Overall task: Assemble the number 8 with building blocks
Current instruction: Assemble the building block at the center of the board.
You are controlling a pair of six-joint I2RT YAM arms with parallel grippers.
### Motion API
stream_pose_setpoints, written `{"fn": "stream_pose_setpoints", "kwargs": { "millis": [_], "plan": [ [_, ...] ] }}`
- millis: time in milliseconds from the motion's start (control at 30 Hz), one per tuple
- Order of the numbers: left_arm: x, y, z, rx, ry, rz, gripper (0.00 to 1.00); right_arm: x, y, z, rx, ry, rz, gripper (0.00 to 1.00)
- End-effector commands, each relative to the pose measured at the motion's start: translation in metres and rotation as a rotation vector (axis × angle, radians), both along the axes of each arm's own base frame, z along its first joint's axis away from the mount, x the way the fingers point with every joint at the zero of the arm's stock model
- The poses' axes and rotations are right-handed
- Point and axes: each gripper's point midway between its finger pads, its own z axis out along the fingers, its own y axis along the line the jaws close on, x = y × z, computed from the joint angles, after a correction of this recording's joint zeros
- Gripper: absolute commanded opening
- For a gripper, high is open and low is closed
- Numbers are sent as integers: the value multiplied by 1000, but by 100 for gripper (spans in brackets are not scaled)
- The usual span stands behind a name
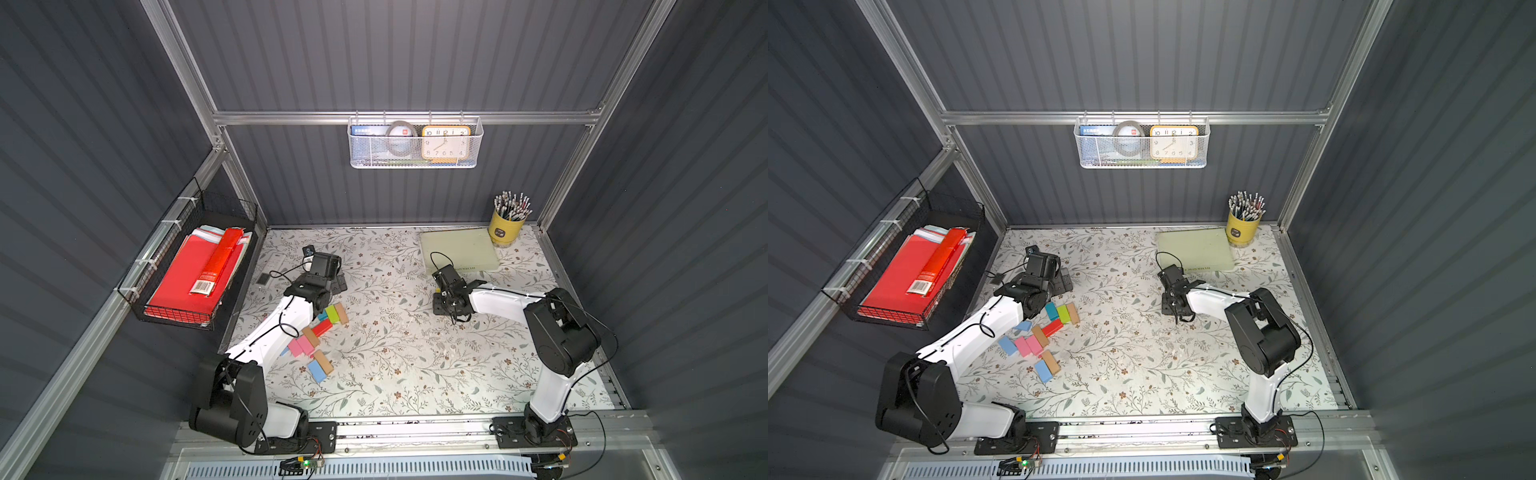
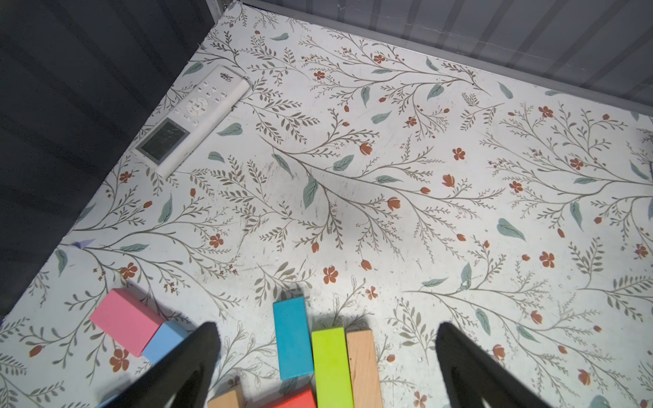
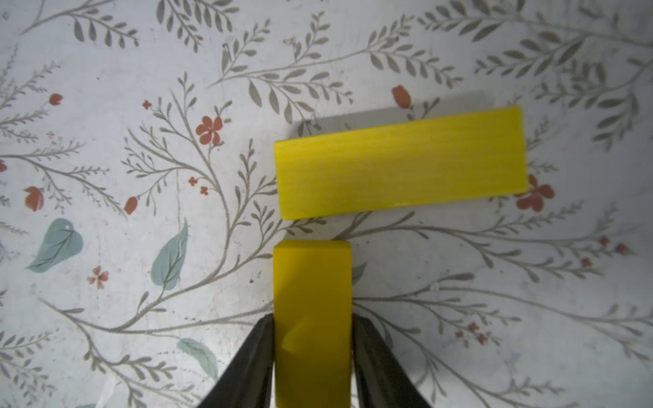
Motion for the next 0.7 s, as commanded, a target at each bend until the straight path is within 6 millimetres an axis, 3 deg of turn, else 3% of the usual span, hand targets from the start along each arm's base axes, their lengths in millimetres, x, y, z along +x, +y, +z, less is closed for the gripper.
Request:
{"fn": "stream_pose_setpoints", "kwargs": {
  "millis": [0,333,533,667],
  "plan": [
    [-1,2,-1,3,-1,-4,99,5,2,-4,1,2,-4,36],
    [-1,2,-3,5,3,-3,99,8,3,-6,-20,1,14,34],
    [-1,1,-6,0,12,-13,100,6,3,-3,-12,7,13,52],
    [-1,0,-10,-4,28,-15,99,7,8,19,32,-16,21,60]
  ]
}}
